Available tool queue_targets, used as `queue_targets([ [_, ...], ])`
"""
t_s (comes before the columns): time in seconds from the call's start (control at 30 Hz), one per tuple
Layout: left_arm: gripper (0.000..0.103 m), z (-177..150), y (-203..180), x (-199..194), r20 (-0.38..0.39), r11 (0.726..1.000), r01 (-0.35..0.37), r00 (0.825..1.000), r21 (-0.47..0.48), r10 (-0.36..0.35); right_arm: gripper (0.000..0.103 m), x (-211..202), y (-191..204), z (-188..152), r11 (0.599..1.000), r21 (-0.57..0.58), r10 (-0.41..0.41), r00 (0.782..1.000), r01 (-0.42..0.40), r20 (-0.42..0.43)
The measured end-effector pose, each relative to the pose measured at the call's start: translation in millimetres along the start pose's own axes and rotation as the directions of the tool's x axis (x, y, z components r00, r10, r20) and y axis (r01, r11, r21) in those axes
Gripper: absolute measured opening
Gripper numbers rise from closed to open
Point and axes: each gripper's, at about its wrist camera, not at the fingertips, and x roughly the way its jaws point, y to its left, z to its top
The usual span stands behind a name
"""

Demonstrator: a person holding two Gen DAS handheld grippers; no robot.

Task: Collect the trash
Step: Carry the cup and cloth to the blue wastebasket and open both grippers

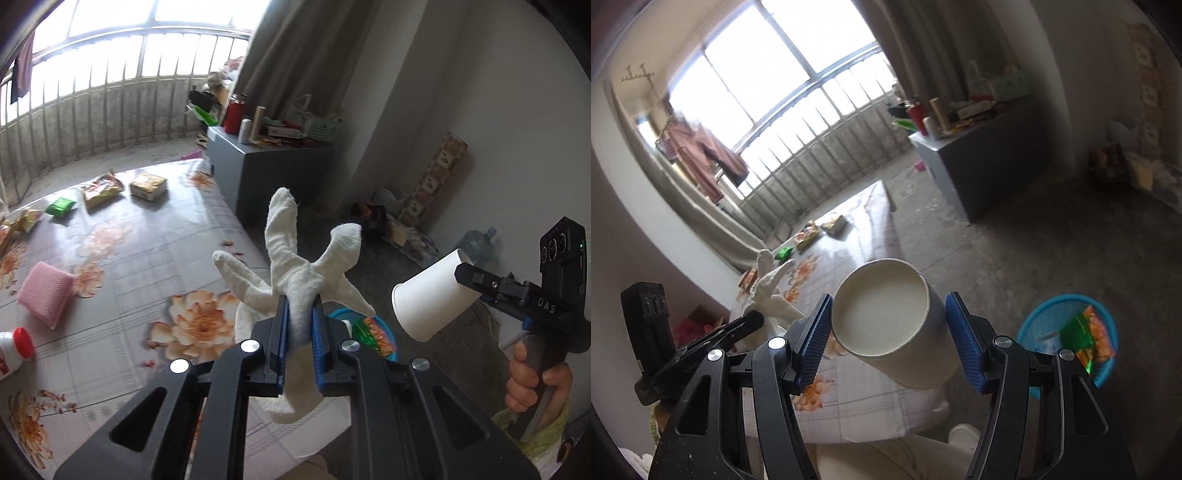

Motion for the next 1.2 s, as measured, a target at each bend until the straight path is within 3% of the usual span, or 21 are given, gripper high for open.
queue_targets([
  [0.1,0.011,-0.1,-29.6,36.5,-0.099,0.996,0.085,0.992,0.011,-0.083,0.058,-11.8,-44.1,-14.2,0.99,0.127,-0.056,0.998,0.053,0.02],
  [0.2,0.011,-1.6,-60.2,86.1,-0.225,0.989,0.147,0.964,0.0,-0.143,0.058,-12.9,-90.8,-33.6,0.956,0.279,-0.098,0.995,0.088,0.021],
  [0.4,0.011,-10.6,-110.6,170.0,-0.348,0.989,0.126,0.933,0.075,-0.092,0.058,4.4,-175.8,-75.5,0.833,0.543,-0.118,0.993,0.108,-0.017],
  [0.53,0.011,-9.1,-132.4,222.9,-0.414,0.987,0.135,0.906,0.083,-0.089,0.059,21.6,-219.9,-89.3,0.764,0.638,-0.105,0.994,0.092,-0.018],
  [0.67,0.013,-3.9,-149.8,271.7,-0.447,0.986,0.133,0.891,0.097,-0.077,0.061,47.2,-261.7,-99.1,0.685,0.726,-0.076,0.997,0.056,-0.005],
  [0.7,0.02,-3.7,-153.0,283.2,-0.457,0.986,0.133,0.887,0.102,-0.072,0.064,56.0,-271.9,-101.2,0.666,0.745,-0.075,0.997,0.051,-0.001],
  [0.73,0.038,-4.6,-153.2,292.7,-0.471,0.985,0.135,0.879,0.11,-0.068,0.074,62.9,-282.0,-103.3,0.65,0.758,-0.092,0.996,0.063,-0.004],
  [0.8,0.058,-10.2,-155.4,317.1,-0.508,0.987,0.092,0.861,0.132,-0.012,0.078,79.0,-301.0,-112.1,0.612,0.783,-0.137,0.99,0.107,-0.029],
  [0.9,0.058,-16.6,-156.0,333.2,-0.535,0.992,0.071,0.845,0.1,-0.006,0.078,97.5,-325.8,-133.3,0.532,0.822,-0.175,0.976,0.202,-0.127],
  [0.97,0.059,-19.7,-148.8,324.2,-0.528,0.992,0.09,0.849,0.086,-0.032,0.078,97.7,-331.1,-148.6,0.489,0.854,-0.149,0.981,0.181,-0.123],
  [1.1,0.064,-15.9,-142.5,302.8,-0.478,0.989,0.09,0.878,0.121,-0.021,0.078,81.0,-321.3,-162.3,0.522,0.832,-0.168,0.979,0.19,-0.118],
  [1.2,0.066,-7.9,-131.1,277.0,-0.441,0.991,0.097,0.896,0.097,-0.045,0.078,63.0,-315.0,-166.8,0.534,0.827,-0.172,0.98,0.175,-0.096],
])
